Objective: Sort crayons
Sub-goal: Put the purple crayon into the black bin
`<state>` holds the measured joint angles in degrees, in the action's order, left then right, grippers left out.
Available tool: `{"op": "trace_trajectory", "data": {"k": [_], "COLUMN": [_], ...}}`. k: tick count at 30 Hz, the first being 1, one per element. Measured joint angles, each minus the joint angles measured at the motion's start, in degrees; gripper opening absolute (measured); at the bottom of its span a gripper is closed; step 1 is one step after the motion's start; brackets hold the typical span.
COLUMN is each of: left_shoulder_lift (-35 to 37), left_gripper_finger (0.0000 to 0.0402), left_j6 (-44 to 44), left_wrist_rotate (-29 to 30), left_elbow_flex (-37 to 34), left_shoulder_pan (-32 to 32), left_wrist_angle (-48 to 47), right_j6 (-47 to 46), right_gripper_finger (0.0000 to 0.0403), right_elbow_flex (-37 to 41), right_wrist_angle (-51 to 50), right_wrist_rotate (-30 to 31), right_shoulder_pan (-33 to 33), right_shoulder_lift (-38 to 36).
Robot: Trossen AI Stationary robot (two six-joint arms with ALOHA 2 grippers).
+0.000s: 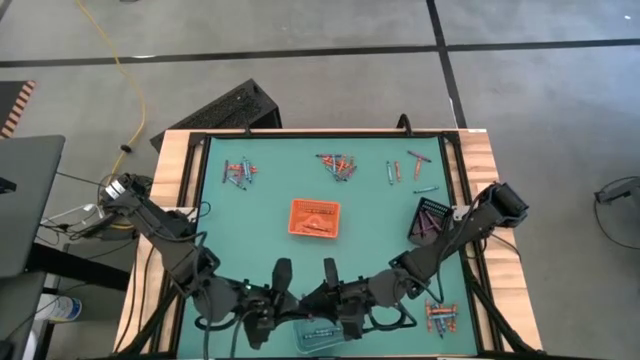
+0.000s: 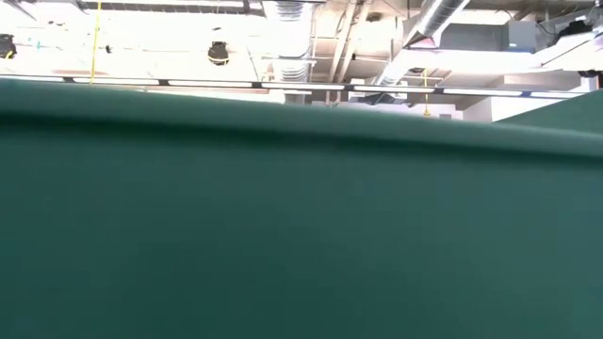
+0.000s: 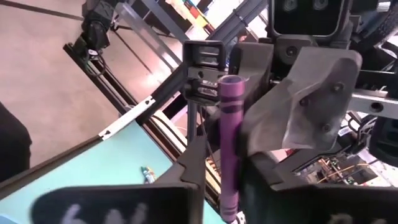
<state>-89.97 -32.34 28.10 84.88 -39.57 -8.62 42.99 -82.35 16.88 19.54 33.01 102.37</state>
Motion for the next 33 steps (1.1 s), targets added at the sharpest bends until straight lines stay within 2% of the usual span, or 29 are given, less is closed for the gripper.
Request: {"op": "trace_trajectory", "data": {"k": [5,11,14,18,22,25,28,33], "left_shoulder_lift": [-0.01,-0.04,-0.04,0.06,1.55,2.76,2.91,1.15], "left_gripper_finger": [0.0,0.0003,0.0029,0.0092,0.0154,0.018,0.0186,0.018], "left_j6": [-0.54,1.21,3.27,4.94,10.68,20.28,34.37,57.17], "left_wrist_rotate": [-0.93,-1.95,-1.69,2.14,7.27,11.07,11.42,7.15], "left_elbow_flex": [0.0,0.0,0.0,0.0,0.02,0.09,0.09,-0.02], "left_shoulder_pan": [0.2,0.55,0.81,0.48,-0.52,-1.36,-1.92,-4.16], "left_wrist_angle": [-0.13,-1.23,-2.44,-4.41,-11.73,-22.69,-36.97,-56.01], "right_j6": [1.22,1.57,0.75,-3.58,-13.11,-23.52,-35.11,-51.61], "right_gripper_finger": [0.0015,0.0008,0.0005,0.0003,0.0003,0.0003,0.0003,0.0003], "right_elbow_flex": [-0.03,-0.09,-0.09,-0.09,-0.07,-0.07,-0.02,0.24], "right_wrist_angle": [-0.42,-2.16,-3.98,-11.31,-25.39,-39.43,-57.42,-88.82], "right_wrist_rotate": [0.35,4.82,6.42,10.79,15.35,16.61,16.62,16.55], "right_shoulder_pan": [0.11,0.39,0.14,-1.12,-3.39,-5.57,-7.85,-10.42], "right_shoulder_lift": [0.0,0.0,0.0,-0.02,-0.08,-0.31,-0.86,-0.88]}}
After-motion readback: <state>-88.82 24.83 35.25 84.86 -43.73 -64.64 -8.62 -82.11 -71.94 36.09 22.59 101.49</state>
